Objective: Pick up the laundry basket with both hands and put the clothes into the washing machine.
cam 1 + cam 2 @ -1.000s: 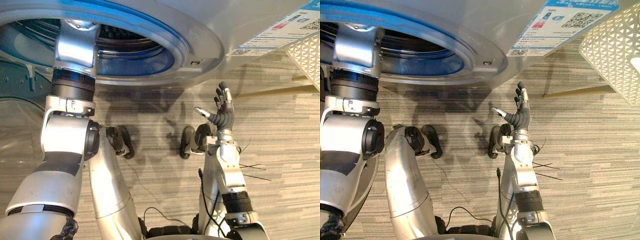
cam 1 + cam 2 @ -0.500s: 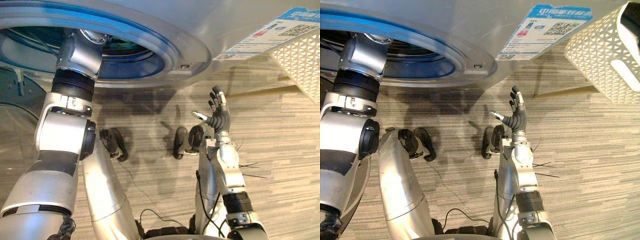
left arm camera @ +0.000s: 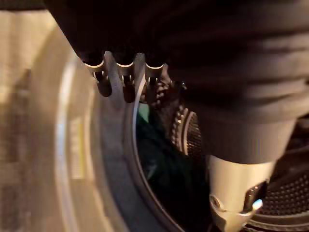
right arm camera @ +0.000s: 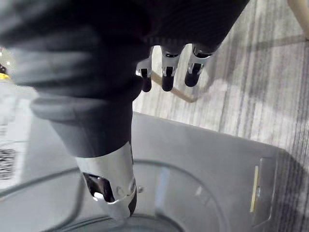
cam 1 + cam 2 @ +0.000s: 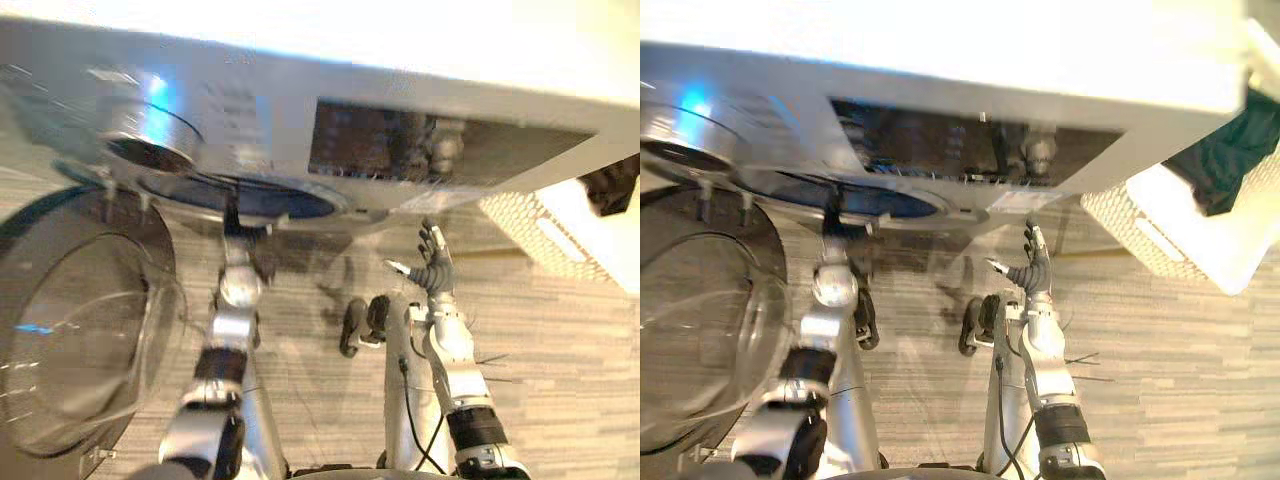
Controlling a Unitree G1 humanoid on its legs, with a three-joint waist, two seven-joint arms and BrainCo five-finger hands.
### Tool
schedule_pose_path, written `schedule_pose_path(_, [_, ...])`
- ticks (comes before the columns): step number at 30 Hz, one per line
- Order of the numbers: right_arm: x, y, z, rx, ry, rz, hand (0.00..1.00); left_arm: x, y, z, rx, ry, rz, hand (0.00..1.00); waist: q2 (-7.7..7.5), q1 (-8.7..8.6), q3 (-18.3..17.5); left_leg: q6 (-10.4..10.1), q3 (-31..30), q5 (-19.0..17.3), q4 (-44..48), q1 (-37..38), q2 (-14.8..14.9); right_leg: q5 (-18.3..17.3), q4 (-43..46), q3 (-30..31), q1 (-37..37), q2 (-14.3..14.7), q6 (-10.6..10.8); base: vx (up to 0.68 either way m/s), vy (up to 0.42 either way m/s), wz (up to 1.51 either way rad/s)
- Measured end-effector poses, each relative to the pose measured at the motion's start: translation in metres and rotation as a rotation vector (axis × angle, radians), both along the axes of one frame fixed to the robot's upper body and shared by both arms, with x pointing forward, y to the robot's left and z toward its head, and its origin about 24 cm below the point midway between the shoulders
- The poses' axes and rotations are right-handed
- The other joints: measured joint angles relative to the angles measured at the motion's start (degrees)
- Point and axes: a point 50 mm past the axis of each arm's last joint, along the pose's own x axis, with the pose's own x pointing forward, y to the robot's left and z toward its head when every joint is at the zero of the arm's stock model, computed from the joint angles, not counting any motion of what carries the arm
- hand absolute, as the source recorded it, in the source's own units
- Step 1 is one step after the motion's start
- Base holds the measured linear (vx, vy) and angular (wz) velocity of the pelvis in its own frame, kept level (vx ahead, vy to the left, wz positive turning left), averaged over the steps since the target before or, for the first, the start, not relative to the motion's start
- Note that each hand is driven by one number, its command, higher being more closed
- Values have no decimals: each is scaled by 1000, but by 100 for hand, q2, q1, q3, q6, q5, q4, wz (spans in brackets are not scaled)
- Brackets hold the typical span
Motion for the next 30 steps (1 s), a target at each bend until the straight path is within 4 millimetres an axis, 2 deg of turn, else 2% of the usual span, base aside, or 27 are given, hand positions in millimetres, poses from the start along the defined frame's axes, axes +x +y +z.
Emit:
schedule_pose_path(2, [-12,-4,-23,-6,108,-10,0,-25,6,-34,-39,127,16,0,93,12,-195,-19,59,117,-542,631,-47,113,-539,-122,659,7,35,158,-28,17])
schedule_pose_path(6, [-31,-10,-53,-17,255,-22,0,-61,7,-78,-121,323,26,0,233,102,-321,11,368,353,-1523,1798,-67,462,-1576,-143,1737,102,168,123,62,-6])
schedule_pose_path(8, [-46,-13,-73,-9,354,-38,0,-82,5,-98,-160,428,23,0,277,112,-376,58,573,568,-2249,2565,-172,720,-2304,-158,2453,105,249,111,98,-2])
schedule_pose_path(12, [-76,-18,-107,11,541,-53,0,-114,3,-124,-192,579,2,0,323,100,-784,117,864,1048,-3556,3492,-388,1240,-3582,-178,3273,127,385,124,73,-3])
schedule_pose_path(14, [-96,-25,-127,11,666,-74,0,-129,3,-136,-194,662,-13,0,436,51,-1014,165,1124,1520,-4717,4251,-575,1762,-4710,-111,3883,195,475,158,97,-23])
schedule_pose_path(17, [-109,-38,-135,-10,728,-99,0,-145,5,-144,-170,729,-29,0,595,-46,-1162,199,1484,1960,-5870,5045,-773,2311,-5754,72,4455,282,567,127,93,-42])
schedule_pose_path(19, [-115,-43,-138,-4,752,-126,0,-148,8,-146,-151,746,-48,0,617,-52,-1206,201,1692,2030,-6160,5353,-845,2510,-6131,246,4675,326,600,75,88,-54])
schedule_pose_path(23, [-117,-47,-139,7,762,-145,0,-147,13,-146,-85,766,-94,0,564,-102,-1282,200,2076,2029,-6349,5707,-907,2750,-6524,624,4856,402,643,18,66,-57])
schedule_pose_path(25, [-111,-46,-137,12,746,-144,0,-147,14,-146,-61,773,-113,0,549,-204,-1293,197,2486,2017,-6377,5837,-938,2888,-6562,1076,4701,447,646,-44,49,-91])
schedule_pose_path(26, [-108,-46,-136,11,737,-142,0,-147,13,-146,-54,777,-123,0,549,-205,-1293,197,2621,2001,-6373,5853,-943,2946,-6575,1234,4627,473,652,-49,30,-148])
schedule_pose_path(27, [-102,-45,-133,13,720,-138,0,-147,11,-147,-41,782,-142,0,551,-199,-1291,192,2995,1904,-6337,5877,-935,3134,-6650,1685,4418,568,651,-77,28,-184])
schedule_pose_path(28, [-96,-44,-131,14,706,-135,0,-146,10,-147,-34,787,-151,0,535,-207,-1280,198,3344,1808,-6252,5868,-928,3378,-6744,1971,4224,651,632,-113,17,-212])
schedule_pose_path(29, [-93,-44,-129,6,695,-128,0,-144,8,-147,-30,789,-160,0,536,-212,-1278,207,3594,1707,-6153,5835,-901,3658,-6898,1870,4129,717,545,-98,-9,-190])
schedule_pose_path(30, [-90,-42,-128,2,685,-117,0,-142,8,-147,-26,785,-166,0,512,-215,-1267,237,3888,1618,-6032,5802,-847,3911,-7134,1623,4064,760,317,-134,-79,-213])
